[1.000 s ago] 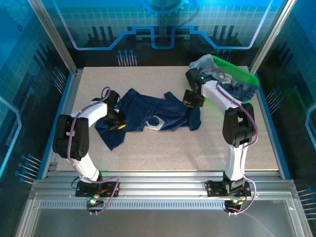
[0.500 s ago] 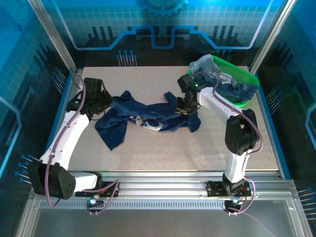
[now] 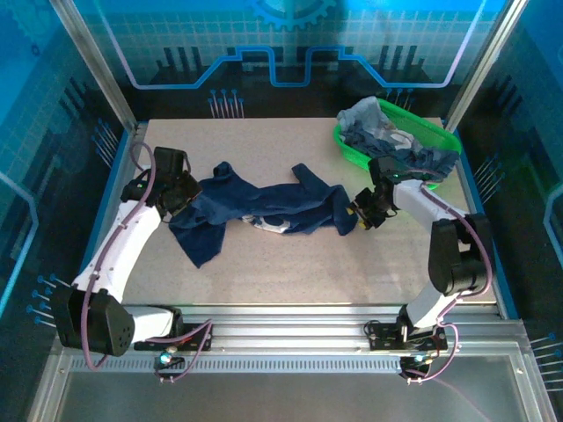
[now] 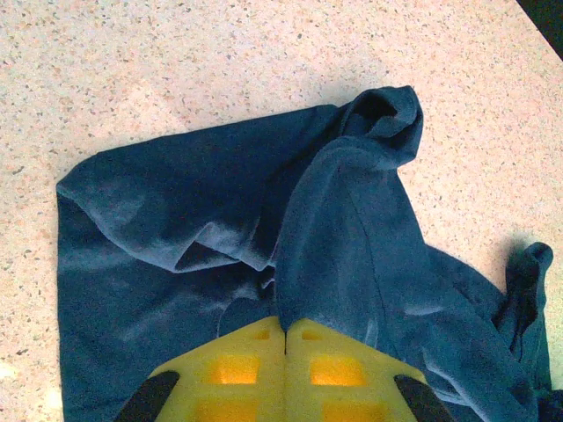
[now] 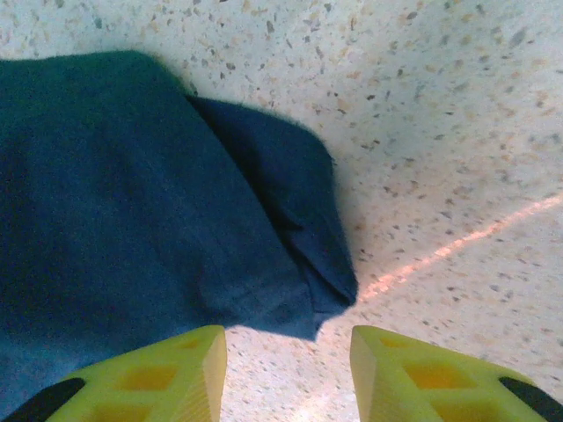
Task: Fold and stack the t-shirts
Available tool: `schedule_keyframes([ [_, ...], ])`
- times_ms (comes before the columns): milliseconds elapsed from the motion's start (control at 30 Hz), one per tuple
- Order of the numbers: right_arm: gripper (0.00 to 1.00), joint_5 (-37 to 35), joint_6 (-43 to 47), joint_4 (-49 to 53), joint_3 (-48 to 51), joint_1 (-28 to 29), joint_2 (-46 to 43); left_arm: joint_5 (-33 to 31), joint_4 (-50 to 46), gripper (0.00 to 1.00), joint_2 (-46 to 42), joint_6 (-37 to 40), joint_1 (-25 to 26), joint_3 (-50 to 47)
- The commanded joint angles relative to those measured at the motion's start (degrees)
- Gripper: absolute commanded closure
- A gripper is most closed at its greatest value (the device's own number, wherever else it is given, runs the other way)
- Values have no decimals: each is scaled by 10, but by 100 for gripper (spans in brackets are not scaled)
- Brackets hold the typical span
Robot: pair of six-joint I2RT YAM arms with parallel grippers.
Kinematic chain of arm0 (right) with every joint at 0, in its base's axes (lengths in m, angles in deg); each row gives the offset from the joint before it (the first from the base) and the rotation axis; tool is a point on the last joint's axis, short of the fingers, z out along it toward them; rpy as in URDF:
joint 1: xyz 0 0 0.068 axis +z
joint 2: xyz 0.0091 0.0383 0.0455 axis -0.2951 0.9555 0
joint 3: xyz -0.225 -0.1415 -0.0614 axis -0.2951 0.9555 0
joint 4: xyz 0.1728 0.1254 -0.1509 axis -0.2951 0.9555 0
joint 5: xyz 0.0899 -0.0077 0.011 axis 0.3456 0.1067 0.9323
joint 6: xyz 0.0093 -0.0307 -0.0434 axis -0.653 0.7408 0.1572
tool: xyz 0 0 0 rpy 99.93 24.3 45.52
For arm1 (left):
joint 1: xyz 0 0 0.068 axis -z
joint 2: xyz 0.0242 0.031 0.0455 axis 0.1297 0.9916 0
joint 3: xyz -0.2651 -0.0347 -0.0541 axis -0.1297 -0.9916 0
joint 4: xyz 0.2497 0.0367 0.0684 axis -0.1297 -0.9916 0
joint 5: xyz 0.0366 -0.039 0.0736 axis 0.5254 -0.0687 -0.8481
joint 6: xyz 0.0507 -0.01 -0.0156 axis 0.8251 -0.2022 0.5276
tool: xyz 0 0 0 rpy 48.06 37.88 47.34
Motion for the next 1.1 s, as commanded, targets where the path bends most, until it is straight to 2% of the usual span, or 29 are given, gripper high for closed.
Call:
schedule_keyframes([
  [0,57,47,-138,-82,16,0,23,-5,-5,100,-16,-5,-3,-7],
  [500,58,63,-242,-109,50,2,51,9,9,100,-10,-5,-1,-8],
  [600,66,56,-247,-118,39,4,63,9,10,100,-9,-5,-1,-6],
  [800,98,29,-227,-86,2,11,42,7,12,100,-9,-5,0,1],
  [933,100,-29,-157,-19,-65,23,-1,9,13,100,5,-8,0,32],
  [1067,100,-77,-75,22,-146,25,-30,16,13,100,38,-12,-9,115],
])
